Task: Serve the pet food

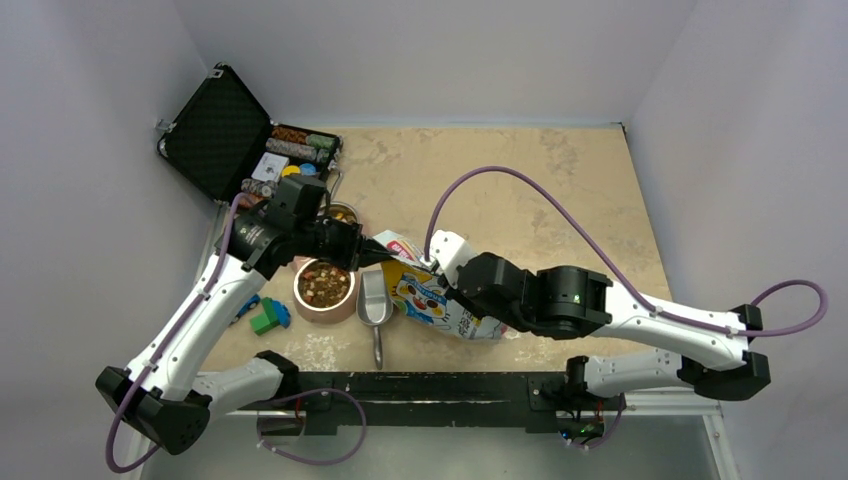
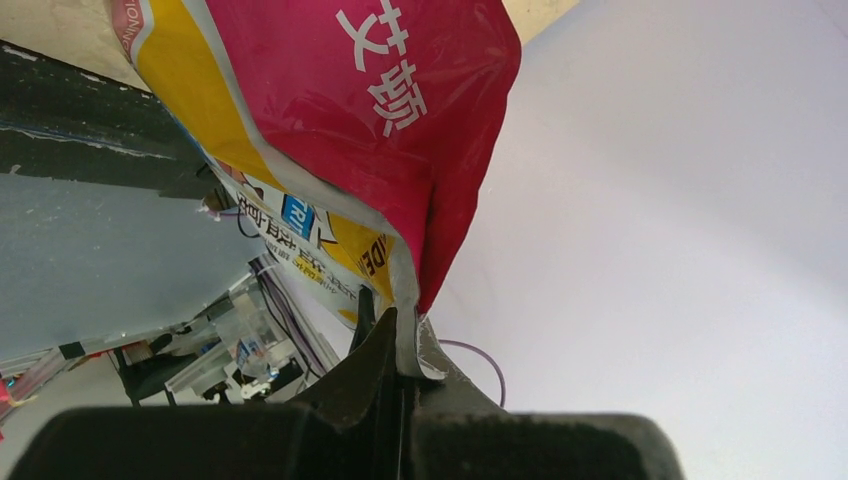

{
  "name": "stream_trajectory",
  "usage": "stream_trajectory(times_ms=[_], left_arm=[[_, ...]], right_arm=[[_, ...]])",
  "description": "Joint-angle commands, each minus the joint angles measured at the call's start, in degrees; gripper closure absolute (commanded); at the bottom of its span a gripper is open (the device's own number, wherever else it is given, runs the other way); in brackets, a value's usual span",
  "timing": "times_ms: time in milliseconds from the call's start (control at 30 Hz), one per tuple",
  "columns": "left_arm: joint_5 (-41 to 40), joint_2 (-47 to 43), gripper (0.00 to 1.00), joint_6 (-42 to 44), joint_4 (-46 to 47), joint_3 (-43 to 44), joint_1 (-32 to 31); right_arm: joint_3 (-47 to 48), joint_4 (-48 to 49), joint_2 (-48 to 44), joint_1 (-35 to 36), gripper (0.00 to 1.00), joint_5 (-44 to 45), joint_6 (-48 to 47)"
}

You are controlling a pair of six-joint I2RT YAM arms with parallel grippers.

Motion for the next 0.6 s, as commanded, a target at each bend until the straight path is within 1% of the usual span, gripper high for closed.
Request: stream_trajectory(times_ms=[0,33,67,100,200,300,367,467,500,567], left_arm=[[-4.06,-2.04,1.0,-1.24,0.76,2.75,3.64],[-4.06,-2.14,1.0,-1.18,0.67,2.75,3.74],[-4.17,-2.2,1.0,-1.16,0.46,2.75,3.87],[-4.31,-2.23,1.0,-1.09,0.35,2.69,3.99],[-4.24,-2.33,1.0,-1.06,0.22,2.35,4.26],[-4.21,-2.2,1.0,-0.85,0.13,2.4,4.37],[-3.6,-1.76,1.0,-0.09,0.66,2.33,4.33],[-2.42,-0.36,1.0,2.43,1.65,3.12,3.42],[-2.36,0.04,0.96,3.59,1.57,3.68,2.56],[-3.66,0.44,0.8,4.59,1.36,5.03,-0.32]], right_arm=[[-1.52,-13.02,-2.06,-0.93,0.81,7.26,3.12],[-1.49,-13.32,-2.15,-0.93,0.85,8.0,3.39],[-1.26,-13.92,-2.21,-0.9,0.91,8.8,3.51],[-1.02,-14.49,-2.36,-0.92,1.0,9.57,3.79],[-0.55,-15.61,-4.44,-0.9,1.0,10.77,4.4],[-0.51,-13.45,-8.38,-0.93,1.0,8.28,3.06],[0.9,-14.08,-8.99,-1.01,1.0,4.71,3.64],[1.55,-10.94,-9.7,-1.01,1.0,-0.43,3.09],[1.69,-9.74,-9.73,-1.01,1.0,-0.99,3.06],[2.62,-8.33,-8.67,-1.01,1.0,-1.51,3.73]])
